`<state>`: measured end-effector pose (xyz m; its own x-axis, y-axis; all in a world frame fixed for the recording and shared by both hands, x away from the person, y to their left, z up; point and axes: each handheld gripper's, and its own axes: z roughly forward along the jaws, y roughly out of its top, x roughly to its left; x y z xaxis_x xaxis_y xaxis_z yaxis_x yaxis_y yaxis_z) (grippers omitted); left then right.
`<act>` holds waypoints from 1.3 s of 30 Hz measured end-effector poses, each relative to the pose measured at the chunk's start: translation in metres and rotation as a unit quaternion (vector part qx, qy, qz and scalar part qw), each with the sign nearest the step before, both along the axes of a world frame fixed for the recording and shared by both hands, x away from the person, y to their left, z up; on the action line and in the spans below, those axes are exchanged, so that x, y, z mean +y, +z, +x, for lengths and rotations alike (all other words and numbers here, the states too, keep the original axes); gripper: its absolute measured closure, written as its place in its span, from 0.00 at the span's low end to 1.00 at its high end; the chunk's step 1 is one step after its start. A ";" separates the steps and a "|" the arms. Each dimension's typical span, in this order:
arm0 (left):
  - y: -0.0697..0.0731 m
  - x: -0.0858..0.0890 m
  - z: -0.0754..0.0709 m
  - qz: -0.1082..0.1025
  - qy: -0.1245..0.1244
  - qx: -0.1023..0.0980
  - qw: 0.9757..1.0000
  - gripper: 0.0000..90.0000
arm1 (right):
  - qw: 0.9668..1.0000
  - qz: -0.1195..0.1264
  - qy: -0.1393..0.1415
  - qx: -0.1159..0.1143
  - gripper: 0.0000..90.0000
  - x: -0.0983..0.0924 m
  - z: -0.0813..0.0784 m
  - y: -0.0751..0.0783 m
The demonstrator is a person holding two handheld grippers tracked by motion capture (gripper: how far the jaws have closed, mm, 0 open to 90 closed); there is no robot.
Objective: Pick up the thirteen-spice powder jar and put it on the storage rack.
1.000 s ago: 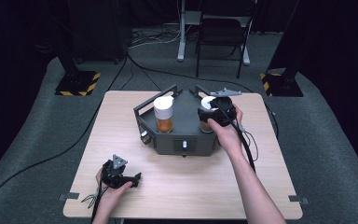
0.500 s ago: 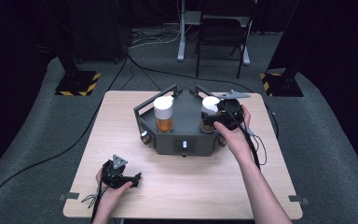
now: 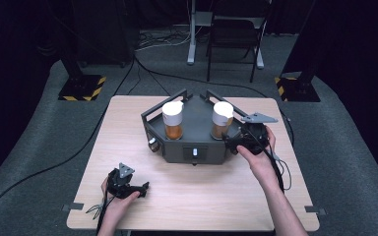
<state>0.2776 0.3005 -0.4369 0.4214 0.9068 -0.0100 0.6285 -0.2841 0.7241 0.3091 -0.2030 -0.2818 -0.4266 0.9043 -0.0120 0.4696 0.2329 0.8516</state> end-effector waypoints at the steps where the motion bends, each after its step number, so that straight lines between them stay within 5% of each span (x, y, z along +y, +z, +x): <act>1: 0.000 0.000 0.000 0.000 0.000 0.000 1.000 0.02 | 1.000 0.002 -0.002 0.000 0.10 -0.003 -0.003 -0.005; 17: 0.000 0.000 0.000 0.000 0.000 0.000 1.000 0.02 | 0.999 0.003 -0.031 0.018 0.10 -0.033 -0.034 -0.074; 39: 0.000 -0.001 0.001 0.001 0.000 0.001 1.000 0.02 | 0.995 0.010 -0.075 0.062 0.10 -0.067 -0.054 -0.134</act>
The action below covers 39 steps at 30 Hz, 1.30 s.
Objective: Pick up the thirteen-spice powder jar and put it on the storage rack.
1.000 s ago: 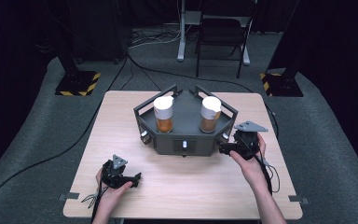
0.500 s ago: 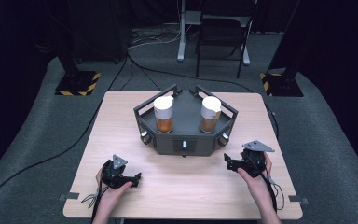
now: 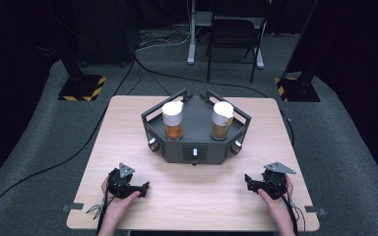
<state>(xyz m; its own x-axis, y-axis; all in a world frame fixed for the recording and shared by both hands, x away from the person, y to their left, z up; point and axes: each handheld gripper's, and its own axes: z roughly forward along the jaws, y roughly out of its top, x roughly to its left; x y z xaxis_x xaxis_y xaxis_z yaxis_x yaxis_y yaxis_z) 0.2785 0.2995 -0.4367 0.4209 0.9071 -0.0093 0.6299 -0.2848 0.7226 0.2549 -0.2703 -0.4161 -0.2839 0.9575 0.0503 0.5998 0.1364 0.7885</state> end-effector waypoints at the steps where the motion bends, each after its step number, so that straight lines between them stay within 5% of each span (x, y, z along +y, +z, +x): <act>1: 0.000 0.000 0.000 0.000 0.000 0.000 1.000 0.02 | 1.000 0.002 -0.001 0.002 0.10 -0.001 0.000 -0.002; 12: 0.000 0.000 0.000 0.000 0.000 0.000 1.000 0.02 | 1.000 0.003 -0.009 0.029 0.10 -0.006 0.003 -0.016; 24: 0.000 0.000 0.000 0.000 0.001 0.000 1.000 0.02 | 0.999 -0.040 -0.006 0.031 0.06 0.010 0.003 -0.016; 39: 0.000 -0.001 -0.001 0.000 0.002 -0.001 1.000 0.02 | 0.999 -0.040 -0.004 0.032 0.05 0.010 0.004 -0.016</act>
